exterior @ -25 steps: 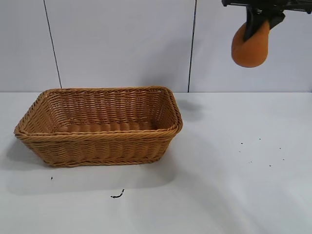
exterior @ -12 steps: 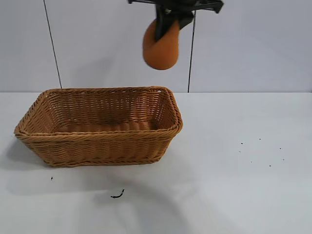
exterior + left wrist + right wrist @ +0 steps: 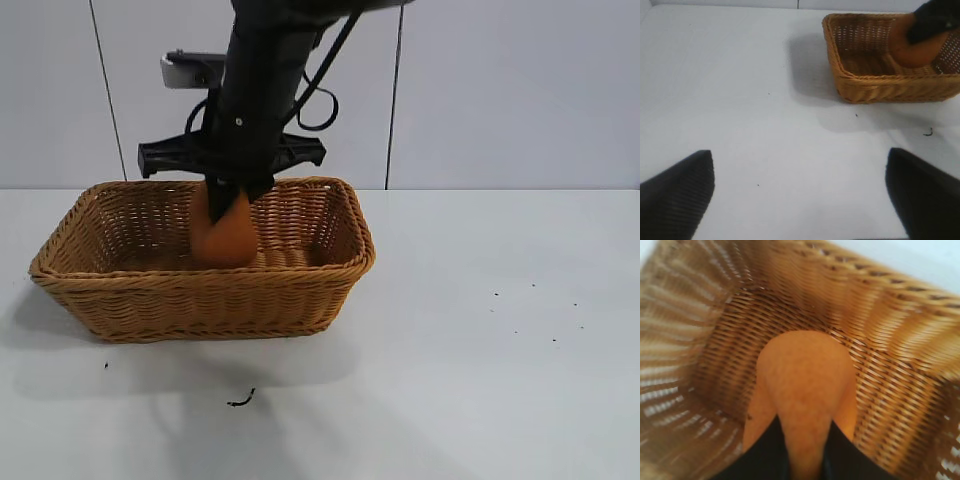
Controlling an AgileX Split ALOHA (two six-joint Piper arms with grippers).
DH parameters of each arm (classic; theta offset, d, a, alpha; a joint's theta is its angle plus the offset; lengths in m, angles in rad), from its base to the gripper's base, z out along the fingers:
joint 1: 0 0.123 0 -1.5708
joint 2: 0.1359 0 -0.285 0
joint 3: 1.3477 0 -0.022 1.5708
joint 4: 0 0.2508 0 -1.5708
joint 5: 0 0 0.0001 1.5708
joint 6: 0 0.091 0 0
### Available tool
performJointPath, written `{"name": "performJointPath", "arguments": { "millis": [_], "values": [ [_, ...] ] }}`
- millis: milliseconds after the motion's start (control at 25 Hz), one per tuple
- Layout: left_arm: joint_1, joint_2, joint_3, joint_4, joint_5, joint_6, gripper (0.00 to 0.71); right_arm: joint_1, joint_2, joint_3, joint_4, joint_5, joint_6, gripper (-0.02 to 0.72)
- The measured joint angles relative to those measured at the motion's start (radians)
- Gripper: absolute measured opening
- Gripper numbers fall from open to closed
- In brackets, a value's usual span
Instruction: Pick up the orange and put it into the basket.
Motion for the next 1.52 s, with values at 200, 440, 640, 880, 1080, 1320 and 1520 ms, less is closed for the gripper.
{"name": "performJointPath", "arguments": {
  "millis": [200,440,640,880,1080,1320,1520],
  "values": [
    [0.0,0.0,0.0,0.0,0.001,0.0,0.666,0.0,-0.034,-0.034,-0.017,0.082,-0.02,0.68],
    [0.0,0.0,0.0,0.0,0.001,0.0,0.666,-0.023,-0.06,-0.169,-0.044,0.246,-0.021,0.694],
    [0.0,0.0,0.0,0.0,0.001,0.0,0.666,-0.086,-0.065,-0.213,-0.046,0.32,-0.021,0.694],
    [0.0,0.0,0.0,0.0,0.001,0.0,0.666,-0.231,-0.064,-0.213,-0.054,0.342,-0.021,0.694],
    [0.0,0.0,0.0,0.0,0.001,0.0,0.666,-0.392,-0.064,-0.213,-0.06,0.342,-0.021,0.694],
    [0.0,0.0,0.0,0.0,0.001,0.0,0.666,-0.569,-0.064,-0.213,-0.055,0.342,-0.022,0.694],
    [0.0,0.0,0.0,0.0,0.001,0.0,0.666,-0.652,-0.077,-0.173,-0.017,0.342,-0.034,0.694]
  ]
}}
